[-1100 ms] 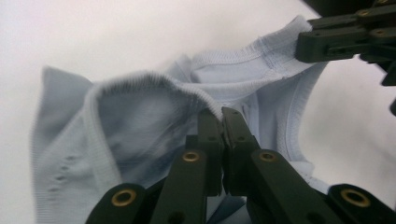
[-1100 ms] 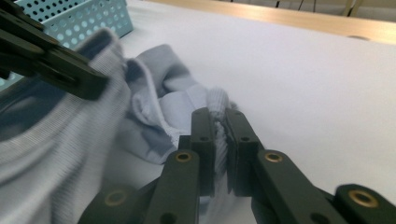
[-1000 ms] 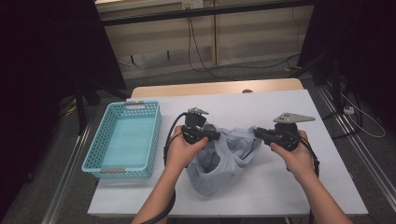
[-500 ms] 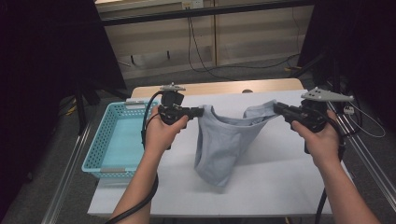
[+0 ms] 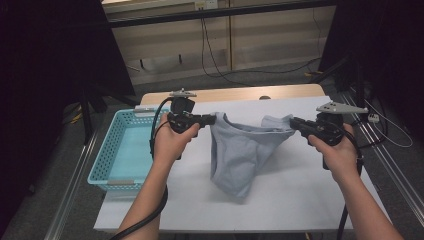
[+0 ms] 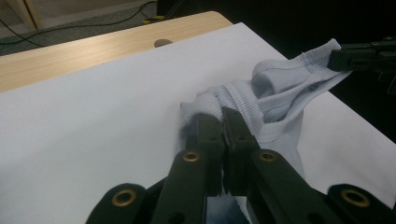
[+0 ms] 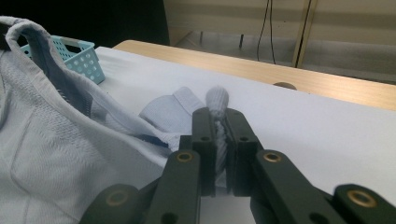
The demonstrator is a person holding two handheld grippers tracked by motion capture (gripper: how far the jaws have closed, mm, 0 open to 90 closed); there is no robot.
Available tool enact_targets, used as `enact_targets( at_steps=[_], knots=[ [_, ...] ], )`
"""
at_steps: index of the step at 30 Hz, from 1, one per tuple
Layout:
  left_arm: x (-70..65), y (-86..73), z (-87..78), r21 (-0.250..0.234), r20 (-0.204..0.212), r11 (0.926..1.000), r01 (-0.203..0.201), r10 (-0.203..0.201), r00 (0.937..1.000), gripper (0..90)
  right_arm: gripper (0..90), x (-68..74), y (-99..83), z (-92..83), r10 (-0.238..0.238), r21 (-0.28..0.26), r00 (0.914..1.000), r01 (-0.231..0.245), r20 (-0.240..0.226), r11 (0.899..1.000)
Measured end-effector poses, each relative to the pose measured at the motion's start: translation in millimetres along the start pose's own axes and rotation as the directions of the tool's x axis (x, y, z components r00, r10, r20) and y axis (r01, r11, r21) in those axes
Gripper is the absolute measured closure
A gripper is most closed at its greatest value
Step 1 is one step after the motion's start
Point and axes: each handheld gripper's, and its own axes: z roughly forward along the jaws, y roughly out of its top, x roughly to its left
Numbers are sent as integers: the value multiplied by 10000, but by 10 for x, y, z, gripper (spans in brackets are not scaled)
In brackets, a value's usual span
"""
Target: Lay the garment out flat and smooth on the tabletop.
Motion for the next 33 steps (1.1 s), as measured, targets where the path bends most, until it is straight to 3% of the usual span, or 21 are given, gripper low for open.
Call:
enact_targets(
  at_steps=[14,20,21,24,26,28,29,30,31,32,33],
  knots=[
    [202,8,-49,-91,-321,9995,286,-289,9991,878,849,49,210,228,-95,-62,10000,95,26,9999],
    [357,22,-112,-191,-574,9985,513,-523,9970,878,851,91,381,427,-337,-108,9994,336,-53,9994],
    [420,35,-142,-241,-691,9979,607,-622,9957,878,853,96,447,516,-252,-121,9995,250,-186,9996],
    [495,56,-180,-378,-799,9967,723,-751,9940,879,856,130,539,605,-649,-97,9979,649,-7,9978],
    [565,76,-218,-631,-1018,9944,853,-915,9906,880,859,172,642,698,-662,-281,9978,662,28,9974],
    [682,81,-280,-1069,-1368,9880,1112,-1254,9826,882,856,262,808,853,-897,-749,9959,901,87,9931],
    [682,81,-280,-1069,-1368,9880,1112,-1254,9826,883,856,262,808,853,-897,-749,9959,901,87,9931],
    [714,70,-291,-1113,-1427,9856,1269,-1423,9795,883,832,297,852,912,-1010,-846,9948,1015,111,9912],
    [739,27,-292,-984,-1640,9865,1311,-1460,9756,858,681,357,889,1007,-1136,-1004,9926,1174,433,9880],
    [739,27,-292,-984,-1640,9865,1311,-1460,9756,777,593,377,887,1033,-1076,-1075,9929,1125,502,9878],
    [737,-7,-282,-1000,-1708,9856,1366,-1523,9735,632,496,396,872,1052,-1030,-1055,9935,1076,481,9886]
  ],
)
